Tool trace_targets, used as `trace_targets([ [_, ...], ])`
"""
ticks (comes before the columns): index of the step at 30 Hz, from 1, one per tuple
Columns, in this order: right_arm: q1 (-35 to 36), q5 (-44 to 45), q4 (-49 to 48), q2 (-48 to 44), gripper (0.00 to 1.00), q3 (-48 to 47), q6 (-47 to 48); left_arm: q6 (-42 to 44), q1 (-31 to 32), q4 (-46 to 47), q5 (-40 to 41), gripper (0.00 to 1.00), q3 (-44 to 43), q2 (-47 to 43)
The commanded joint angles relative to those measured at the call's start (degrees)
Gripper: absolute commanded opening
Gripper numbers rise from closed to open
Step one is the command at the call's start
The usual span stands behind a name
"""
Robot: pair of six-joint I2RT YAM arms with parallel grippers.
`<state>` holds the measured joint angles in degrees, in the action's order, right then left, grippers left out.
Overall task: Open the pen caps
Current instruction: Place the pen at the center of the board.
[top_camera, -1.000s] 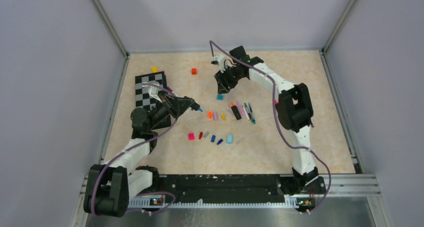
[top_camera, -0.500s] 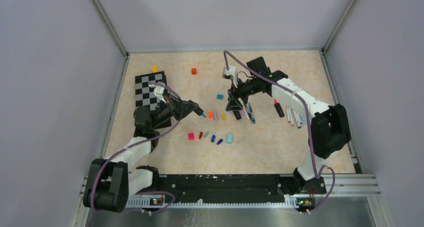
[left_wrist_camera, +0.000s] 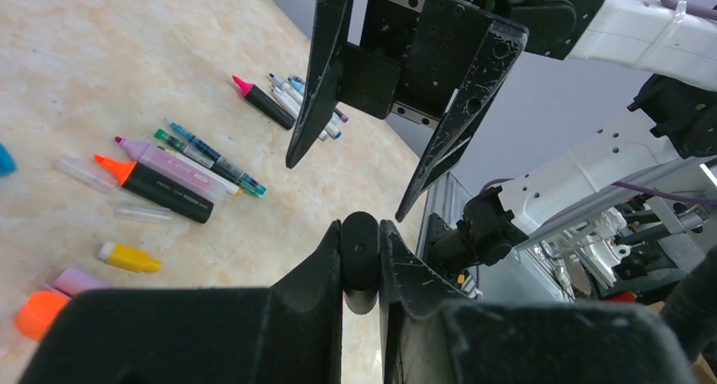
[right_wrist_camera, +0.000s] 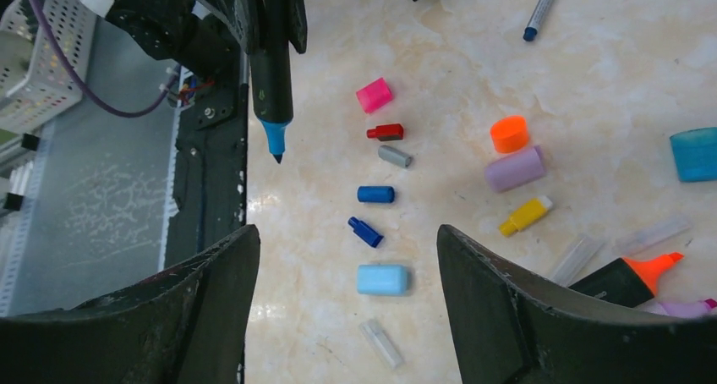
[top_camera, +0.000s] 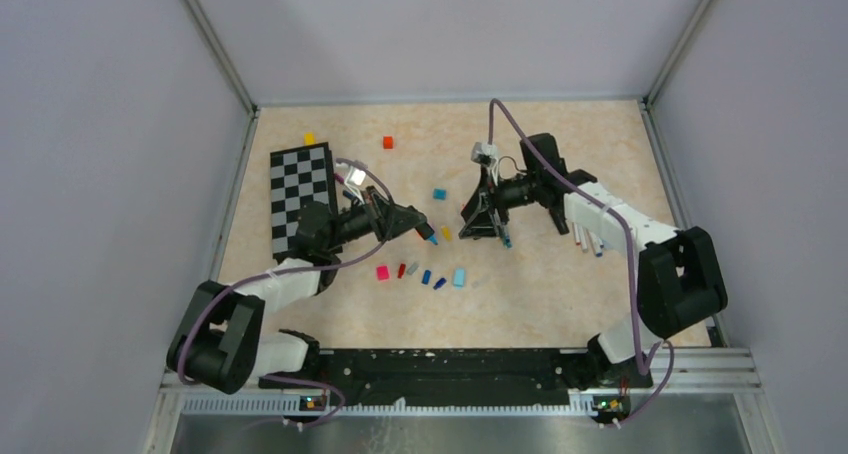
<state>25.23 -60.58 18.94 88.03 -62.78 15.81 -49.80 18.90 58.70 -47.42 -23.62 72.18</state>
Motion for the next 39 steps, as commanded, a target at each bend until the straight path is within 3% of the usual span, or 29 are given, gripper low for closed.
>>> trace_targets([
  [1, -0.89, -7.45, -10.9, -2.57, 0.75, 2.94, -8.8, 1.37, 2.94, 4.33, 2.41, 0.0, -3.34, 2.57],
  [10, -0.36, -9.8, -22.48, -1.81, 0.74, 6.97, -20.17, 0.91, 6.75, 6.17, 4.1, 0.0, -5.97, 7.03],
  [18, 3.31, -9.71, -22.24, 1.08, 0.69, 4.71, -21.51, -0.91, 8.96, 9.43, 4.8, 0.0, -7.2, 10.32],
  [28, 4.73, -9.91, -22.67, 3.32, 0.26, 3.2, -22.94, -1.92, 9.48, 11.18, 5.41, 0.02, -6.8, 11.2],
  [36, 4.74, -11.12, -26.77, 3.93, 0.27, 3.26, -27.33, -1.59, 9.53, 10.27, 5.75, 0.09, -6.61, 10.84],
  [37, 4.74, -11.16, -27.05, 4.03, 0.23, 3.04, -27.73, -1.47, 9.53, 10.03, 5.97, 0.1, -6.62, 10.73],
  [39, 4.74, -11.96, -27.24, 4.22, 0.03, 2.64, -27.93, -1.23, 9.5, 9.47, 6.15, 0.13, -6.7, 10.46],
])
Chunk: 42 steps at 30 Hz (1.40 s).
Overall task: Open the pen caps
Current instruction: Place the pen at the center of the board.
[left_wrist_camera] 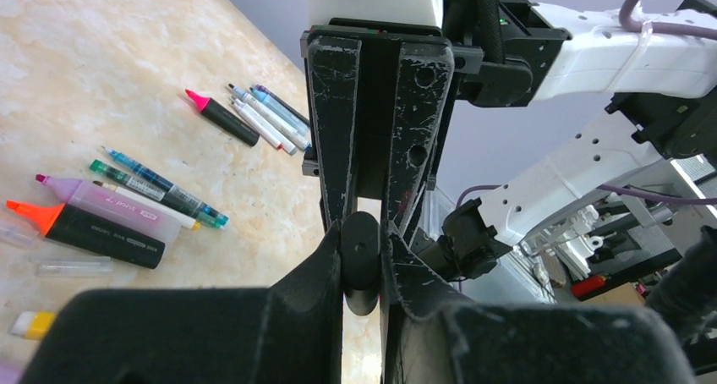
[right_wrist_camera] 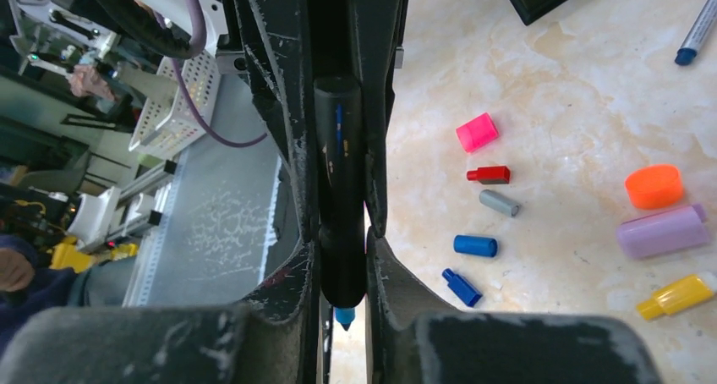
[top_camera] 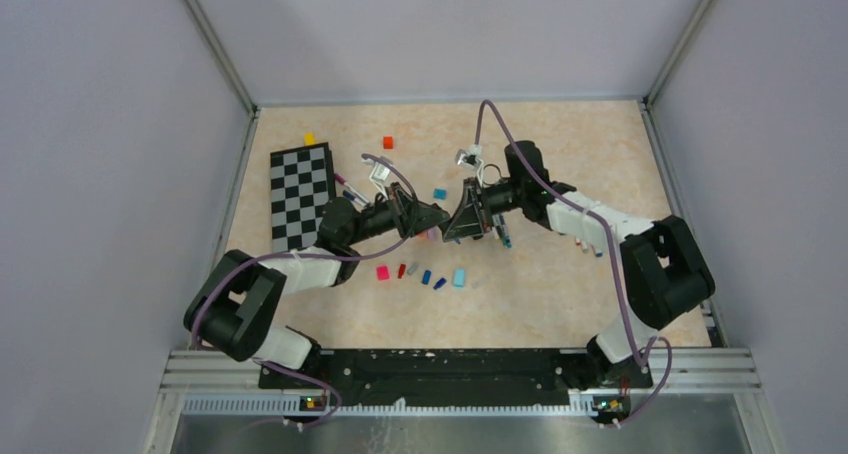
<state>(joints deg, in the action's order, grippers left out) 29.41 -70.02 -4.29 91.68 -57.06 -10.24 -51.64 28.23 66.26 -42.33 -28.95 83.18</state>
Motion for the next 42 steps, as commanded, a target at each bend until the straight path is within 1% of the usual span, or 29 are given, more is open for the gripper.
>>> trace_targets([
  [1, 0.56, -2.99, -3.93, 0.6, 0.0, -3.26, -1.7, 0.85, 0.19, 1.38, 1.29, 0.16, -1.49, -0.8],
  [2, 0.56, -3.04, -3.36, 0.66, 0.0, -3.47, -0.89, 1.24, 0.23, 0.62, 1.55, 0.19, -1.61, -1.03],
  [5, 0.56, -2.81, 0.34, 0.86, 0.0, -3.97, 2.51, 3.69, 0.13, -3.92, 2.86, 0.32, -2.43, -2.91],
  [8, 0.56, -2.63, 3.08, 0.78, 0.0, -4.31, 5.89, 9.5, -0.03, -12.27, 6.21, 0.5, -4.05, -7.57],
  [9, 0.56, -2.51, 4.02, 0.78, 0.0, -4.48, 7.3, 11.83, -0.17, -15.16, 7.87, 0.58, -4.54, -9.3],
  [10, 0.56, -2.24, 5.69, 0.76, 0.0, -4.83, 8.62, 13.92, -0.28, -17.41, 10.38, 0.64, -4.83, -11.09],
  [14, 0.56, 0.41, 10.89, 0.91, 0.0, -5.97, 14.7, 21.2, -0.95, -23.07, 18.95, 0.89, -3.98, -18.1],
  [15, 0.56, 1.52, 11.8, 0.95, 0.0, -6.15, 15.59, 22.74, -1.1, -24.26, 20.95, 0.95, -3.62, -19.8],
  [16, 0.44, 2.91, 12.88, 1.07, 0.0, -6.57, 16.65, 24.24, -1.34, -25.62, 22.83, 0.98, -3.24, -21.54],
  [18, -0.09, 8.98, 15.23, 1.41, 0.0, -7.7, 19.12, 25.99, -1.71, -28.57, 26.73, 0.99, -2.41, -24.4],
  [21, -2.14, 20.24, 16.35, 2.58, 0.0, -8.86, 20.31, 27.16, -2.44, -34.24, 31.4, 0.99, -1.53, -27.94],
  [24, -5.71, 27.57, 16.89, 4.61, 0.0, -10.95, 19.89, 27.38, -2.84, -37.41, 35.03, 0.99, 0.36, -31.0],
  [27, -9.19, 35.02, 19.72, 8.02, 0.0, -14.99, 21.32, 27.43, -3.45, -39.3, 36.86, 0.99, 2.14, -33.29],
  [33, -14.08, 39.75, 28.33, 19.5, 0.0, -27.01, 23.64, 27.4, -4.53, -44.31, 38.93, 0.99, 2.26, -34.01],
  [42, -14.46, 47.39, 34.53, 31.76, 0.02, -38.6, 24.39, 27.29, -5.38, -46.02, 39.67, 0.99, 2.36, -34.13],
])
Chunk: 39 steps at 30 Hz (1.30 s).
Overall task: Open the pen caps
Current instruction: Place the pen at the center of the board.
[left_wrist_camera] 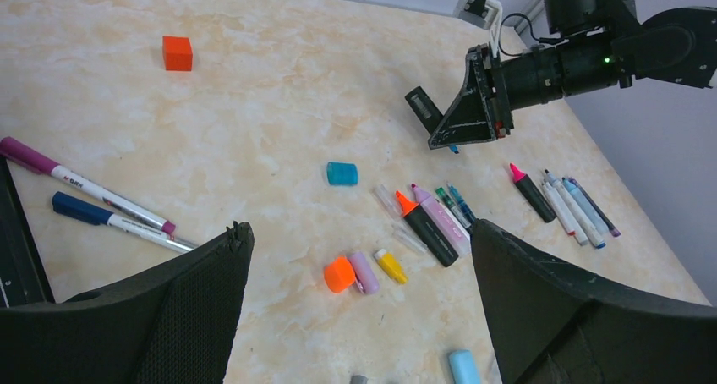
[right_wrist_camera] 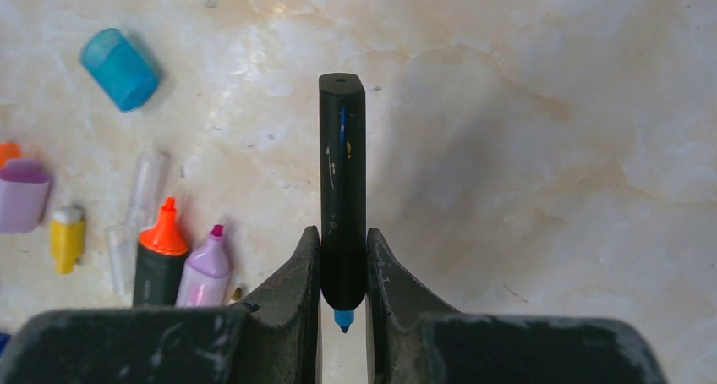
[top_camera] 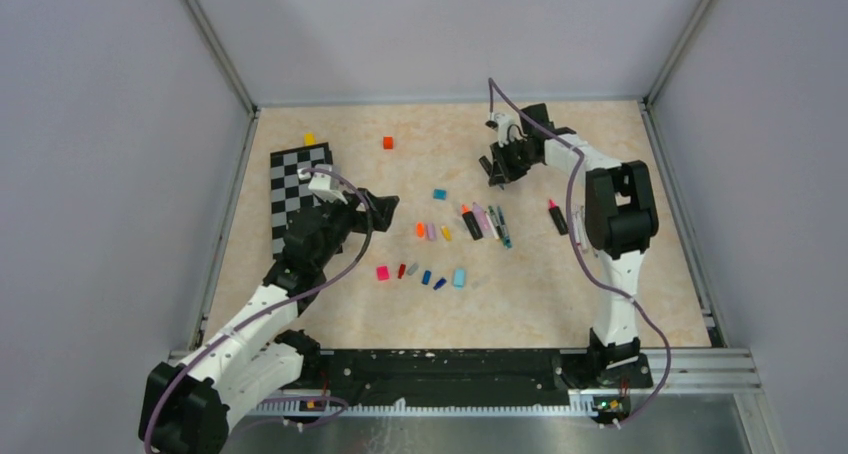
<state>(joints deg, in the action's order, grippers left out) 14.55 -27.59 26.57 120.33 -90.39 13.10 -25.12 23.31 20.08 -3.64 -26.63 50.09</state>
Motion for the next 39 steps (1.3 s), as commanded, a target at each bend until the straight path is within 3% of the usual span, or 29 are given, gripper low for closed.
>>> trace_targets([
  [1, 0.43, 5.97, 3.9, 4.0, 0.03, -6.14, 0.98, 0.78, -0.54, 0.02, 1.0, 0.99, 0.08, -1.12],
  [15, 0.42, 10.9, 5.26, 5.83, 0.29, -8.75, 1.14, -1.17, -1.22, -0.66, 0.96, 0.99, 0.88, -1.53],
  [22, 0.41, 14.21, 4.71, 1.99, 0.37, -8.58, 1.78, -2.71, -1.26, -1.08, 0.27, 0.99, 1.11, -1.75],
  [32, 0.18, 10.53, 1.42, -12.51, 0.42, 0.09, 3.33, -8.49, -2.96, -1.82, -3.67, 0.99, -0.76, 3.35],
  [36, -0.36, 4.68, -2.38, -21.15, 0.45, 8.75, 3.6, -11.46, -3.83, -4.86, -4.3, 0.99, -3.17, 6.23],
  [39, -2.08, -4.37, -6.61, -30.04, 0.49, 16.98, 4.21, -16.13, -3.82, -10.65, 0.71, 0.99, -5.83, 9.08],
])
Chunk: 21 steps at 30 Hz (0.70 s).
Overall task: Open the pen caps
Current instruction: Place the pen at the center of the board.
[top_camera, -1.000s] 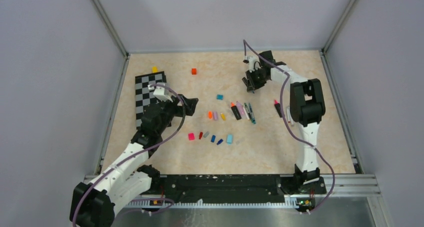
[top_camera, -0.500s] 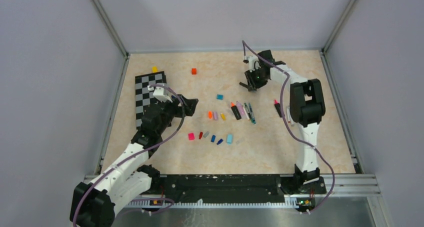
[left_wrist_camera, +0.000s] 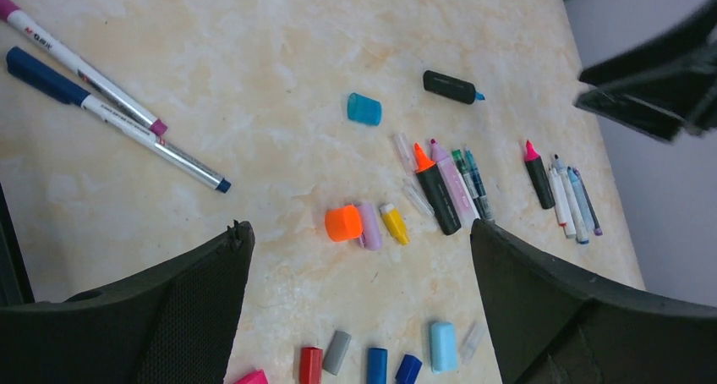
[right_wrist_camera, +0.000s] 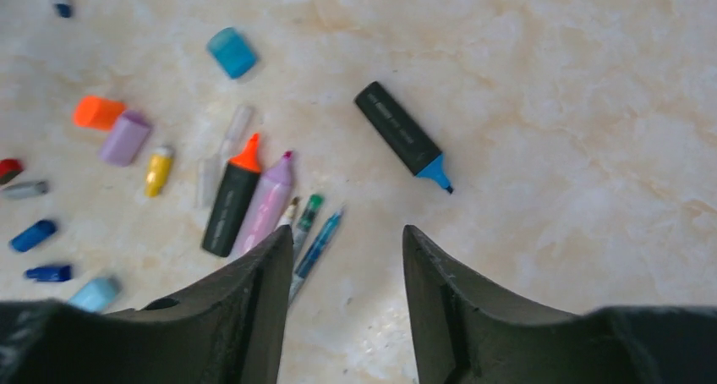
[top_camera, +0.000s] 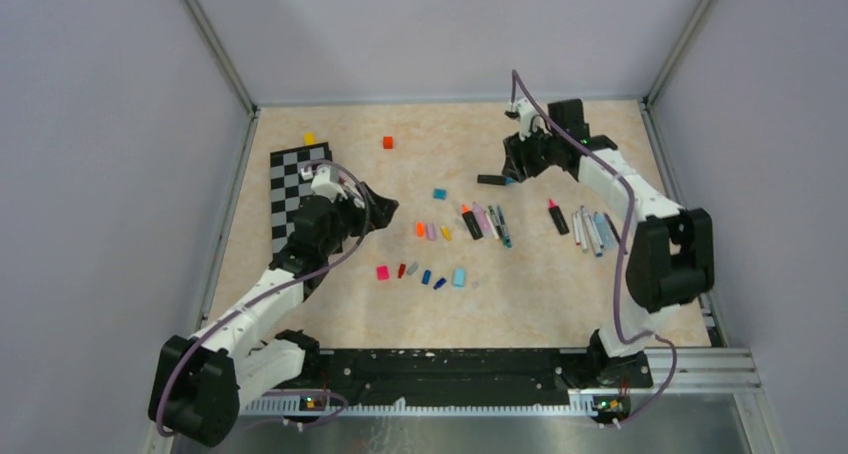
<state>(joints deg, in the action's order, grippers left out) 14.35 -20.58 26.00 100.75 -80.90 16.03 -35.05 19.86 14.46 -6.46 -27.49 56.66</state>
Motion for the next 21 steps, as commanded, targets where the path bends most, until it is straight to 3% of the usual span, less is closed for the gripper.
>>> trace_targets([
  [1, -2.73, -15.1, -7.85, -13.37, 0.52, 10.57, 0.82, -7.69, -0.35, -7.01, 5.11, 0.99, -6.01, 3.62],
  [5, -5.56, -26.72, -18.58, -23.23, 0.56, 22.94, -3.06, -7.97, -0.42, -11.88, 5.93, 0.99, -10.31, 9.6],
  [9, -7.07, -29.07, -21.47, -24.48, 0.56, 27.64, -4.44, -7.93, -0.35, -21.6, 11.84, 0.97, -18.41, 17.9],
  [15, -7.82, -30.72, -23.6, -23.43, 0.56, 28.71, -6.29, -13.65, 0.03, -47.3, 23.2, 0.92, -38.33, 34.08],
  [21, -7.94, -30.5, -23.24, -22.49, 0.56, 28.81, -6.16, -14.5, 0.09, -53.29, 21.99, 0.75, -48.18, 46.73],
])
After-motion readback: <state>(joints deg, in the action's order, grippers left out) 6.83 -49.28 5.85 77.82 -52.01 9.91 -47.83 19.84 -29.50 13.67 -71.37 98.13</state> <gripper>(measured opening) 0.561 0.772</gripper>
